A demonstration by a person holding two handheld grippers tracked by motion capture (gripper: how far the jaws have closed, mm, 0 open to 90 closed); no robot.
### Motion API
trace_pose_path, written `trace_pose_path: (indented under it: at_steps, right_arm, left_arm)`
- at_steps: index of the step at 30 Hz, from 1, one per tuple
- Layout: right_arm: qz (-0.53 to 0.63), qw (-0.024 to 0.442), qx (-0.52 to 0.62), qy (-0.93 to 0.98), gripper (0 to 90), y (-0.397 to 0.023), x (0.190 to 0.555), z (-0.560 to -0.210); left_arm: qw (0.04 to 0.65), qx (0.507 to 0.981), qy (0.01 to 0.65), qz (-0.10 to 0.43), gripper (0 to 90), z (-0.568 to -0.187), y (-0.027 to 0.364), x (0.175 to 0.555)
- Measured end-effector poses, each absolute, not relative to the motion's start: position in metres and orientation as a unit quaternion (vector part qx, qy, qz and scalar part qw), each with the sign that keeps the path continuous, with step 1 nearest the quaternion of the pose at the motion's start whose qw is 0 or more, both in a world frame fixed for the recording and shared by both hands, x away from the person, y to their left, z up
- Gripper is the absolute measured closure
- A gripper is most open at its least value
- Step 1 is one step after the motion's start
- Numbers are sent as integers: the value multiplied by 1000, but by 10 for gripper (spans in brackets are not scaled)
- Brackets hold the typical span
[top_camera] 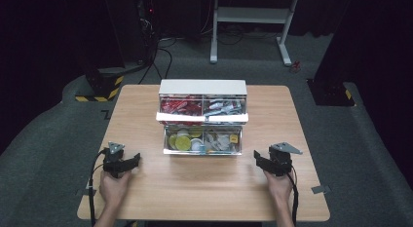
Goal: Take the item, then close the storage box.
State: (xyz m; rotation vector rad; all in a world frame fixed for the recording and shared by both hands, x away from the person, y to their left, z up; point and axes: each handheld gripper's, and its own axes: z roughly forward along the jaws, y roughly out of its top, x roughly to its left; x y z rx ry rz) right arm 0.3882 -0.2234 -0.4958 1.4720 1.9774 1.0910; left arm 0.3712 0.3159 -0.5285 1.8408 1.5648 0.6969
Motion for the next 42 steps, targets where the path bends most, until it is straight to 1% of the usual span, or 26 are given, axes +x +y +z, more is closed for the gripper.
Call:
trace_pose_path:
  at_steps: [2,4,11,14,15,16,19,22,32,42]
  right_arm:
    - [405,212,532,712,377,-225,386,-494]
    - [412,210,531,710,391,-225,384,-492]
    - [429,211,515,711,400,-225,377,-488]
    - [439,218,513,705,424,-221,374,-486]
    - [441,224,514,701,451,-219,372,-484]
    - [441,224,514,701,451,-219,372,-484]
    - [450,233,502,700,496,-215,370,-479]
    - [462,225,490,704,528,-211,367,-472]
    - [468,232,467,713,554,-205,365,-459]
    - [463,226,449,730,586,-201,363,-441]
  left_arm:
    - [309,696,592,264,249,-528,316,371]
    - [309,696,592,264,249,-529,316,371]
    - [310,696,591,265,248,-529,316,371]
    - [310,697,590,265,247,-529,315,371]
    - [310,697,590,265,247,-529,315,371]
    - [310,697,590,265,247,-529,315,371]
    - [310,697,590,265,247,-529,315,371]
    - [310,697,590,264,247,-529,315,371]
    - [311,698,589,264,247,-529,315,370]
    - [311,698,588,264,247,-529,315,370]
